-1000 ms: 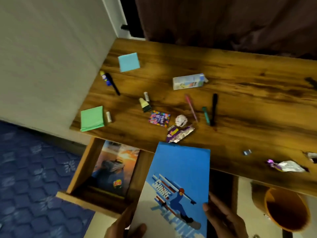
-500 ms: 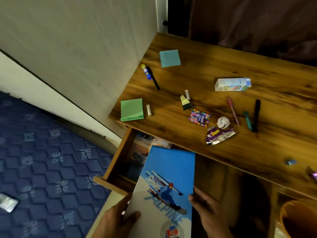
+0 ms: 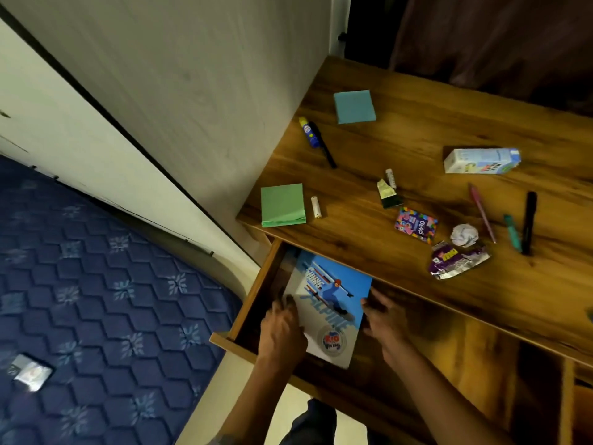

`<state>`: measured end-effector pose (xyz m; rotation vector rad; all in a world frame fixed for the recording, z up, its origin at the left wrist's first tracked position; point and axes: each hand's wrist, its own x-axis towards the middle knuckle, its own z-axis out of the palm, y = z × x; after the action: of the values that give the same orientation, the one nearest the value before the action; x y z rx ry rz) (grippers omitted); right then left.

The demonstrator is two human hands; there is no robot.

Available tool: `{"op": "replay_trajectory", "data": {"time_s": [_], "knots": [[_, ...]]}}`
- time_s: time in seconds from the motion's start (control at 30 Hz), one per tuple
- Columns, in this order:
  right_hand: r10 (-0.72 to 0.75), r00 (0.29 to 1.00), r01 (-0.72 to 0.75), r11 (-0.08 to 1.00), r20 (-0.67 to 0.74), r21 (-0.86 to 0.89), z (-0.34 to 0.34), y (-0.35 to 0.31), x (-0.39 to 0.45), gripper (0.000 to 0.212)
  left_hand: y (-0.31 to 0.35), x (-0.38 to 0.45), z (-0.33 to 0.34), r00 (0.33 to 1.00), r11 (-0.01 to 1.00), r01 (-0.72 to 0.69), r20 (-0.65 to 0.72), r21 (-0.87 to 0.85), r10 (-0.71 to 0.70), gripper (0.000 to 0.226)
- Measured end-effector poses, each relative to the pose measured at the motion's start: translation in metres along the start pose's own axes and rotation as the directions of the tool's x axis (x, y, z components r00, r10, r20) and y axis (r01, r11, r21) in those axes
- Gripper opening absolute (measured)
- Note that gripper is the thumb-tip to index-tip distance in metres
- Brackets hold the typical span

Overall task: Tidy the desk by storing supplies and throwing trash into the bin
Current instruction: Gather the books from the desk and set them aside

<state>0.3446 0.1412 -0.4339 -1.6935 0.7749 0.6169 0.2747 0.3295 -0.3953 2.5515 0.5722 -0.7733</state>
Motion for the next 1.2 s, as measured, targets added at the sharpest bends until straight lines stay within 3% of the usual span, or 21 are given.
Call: {"op": "replay_trajectory", "data": {"time_s": [0.13,0.3,0.43,0.63,0.77,1.03,1.1,1.2], "knots": [[-0.066,0.997,0.057,0.976,-0.04,-0.21,0.018,0.01,0.01,0.048,-0.006,0.002,0.016,0.99,0.996,-0.002,0.142,0.09,-0.011,0.085],[-0.134,0.991,0.13,0.944,0.009,-0.304,0.04,0.014,0.009,0.053,-0.008,-0.001,0.02,0.987,0.988,0.042,0.147,0.148,-0.064,0.094],[-0.199,0.979,0.183,0.792,0.037,-0.583,0.051,0.019,0.007,0.045,-0.008,-0.003,0.02,0.985,0.975,0.005,0.168,0.223,-0.044,0.096],[-0.191,0.957,0.28,0.432,0.216,-0.858,0.051,0.012,-0.006,0.066,0.0,-0.002,0.015,0.968,0.942,-0.026,0.245,0.334,-0.06,0.101],[-0.182,0.958,0.285,0.528,0.221,-0.8,0.046,0.008,-0.019,0.059,0.012,-0.001,0.009,0.968,0.933,-0.039,0.246,0.358,-0.054,0.098],[-0.171,0.974,0.228,0.735,0.152,-0.639,-0.023,0.002,-0.082,0.063,0.062,-0.027,0.005,0.935,0.884,-0.332,0.236,0.329,0.264,0.047],[-0.197,0.975,0.222,0.777,0.108,-0.589,-0.053,0.002,-0.097,0.061,0.08,-0.038,0.007,0.915,0.846,-0.397,0.227,0.357,0.333,0.042],[-0.241,0.968,0.234,0.792,0.063,-0.563,-0.108,0.005,-0.125,0.059,0.111,-0.057,0.013,0.869,0.84,-0.485,0.24,0.241,0.433,0.045]]}}
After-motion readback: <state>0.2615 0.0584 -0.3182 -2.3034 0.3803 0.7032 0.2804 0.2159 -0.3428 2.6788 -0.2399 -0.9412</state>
